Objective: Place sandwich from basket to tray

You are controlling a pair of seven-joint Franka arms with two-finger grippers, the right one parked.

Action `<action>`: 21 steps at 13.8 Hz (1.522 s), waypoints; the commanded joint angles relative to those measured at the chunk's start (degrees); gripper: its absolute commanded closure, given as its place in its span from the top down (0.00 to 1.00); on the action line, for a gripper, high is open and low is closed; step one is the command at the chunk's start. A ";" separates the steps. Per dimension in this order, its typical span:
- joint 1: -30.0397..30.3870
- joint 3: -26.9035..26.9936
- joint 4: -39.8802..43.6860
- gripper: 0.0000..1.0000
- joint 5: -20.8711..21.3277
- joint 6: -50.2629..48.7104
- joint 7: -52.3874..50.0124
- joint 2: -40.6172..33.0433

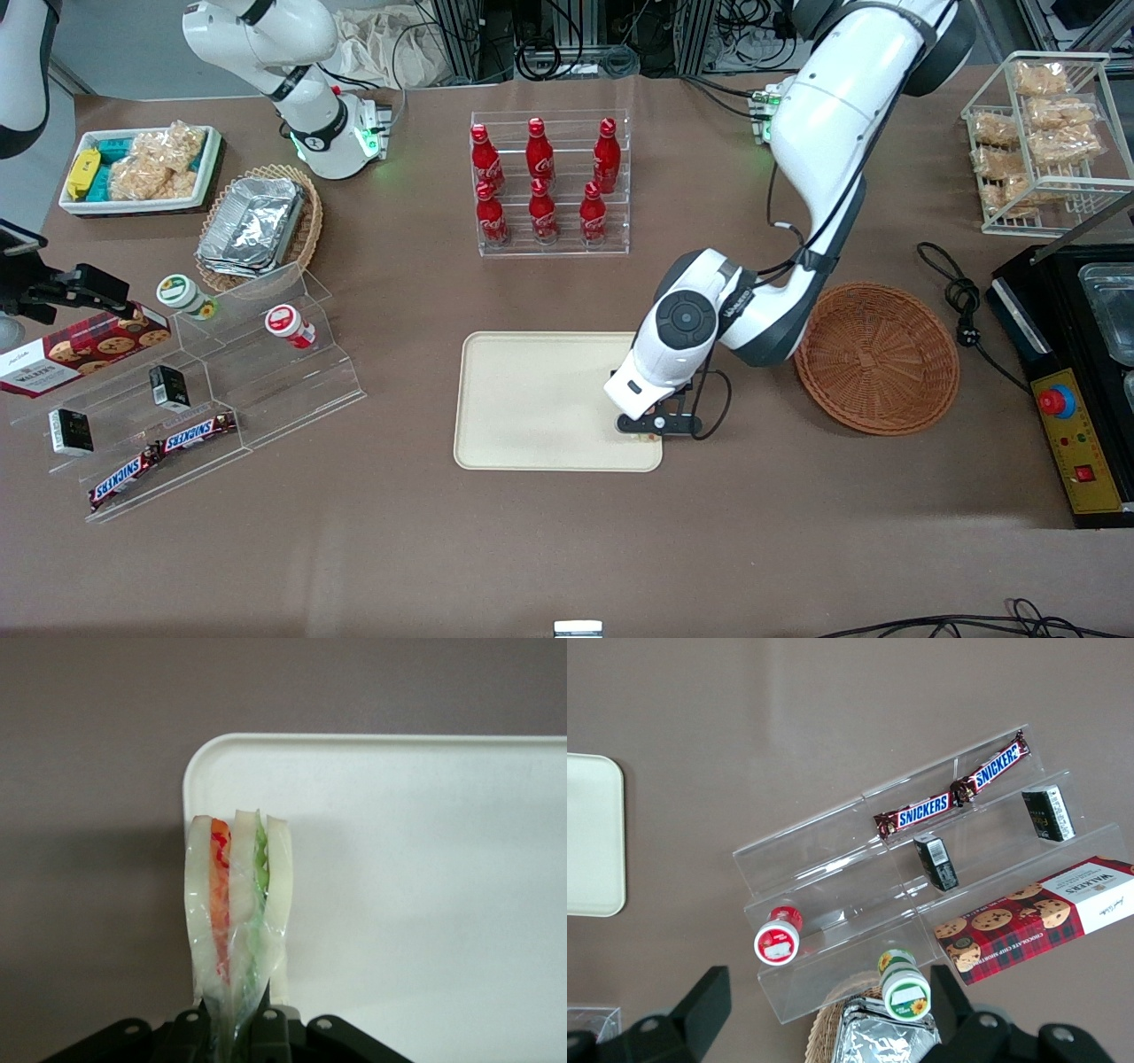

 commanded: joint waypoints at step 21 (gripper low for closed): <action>20.55 0.93 9.40 0.99 -0.34 -37.52 22.41 -26.04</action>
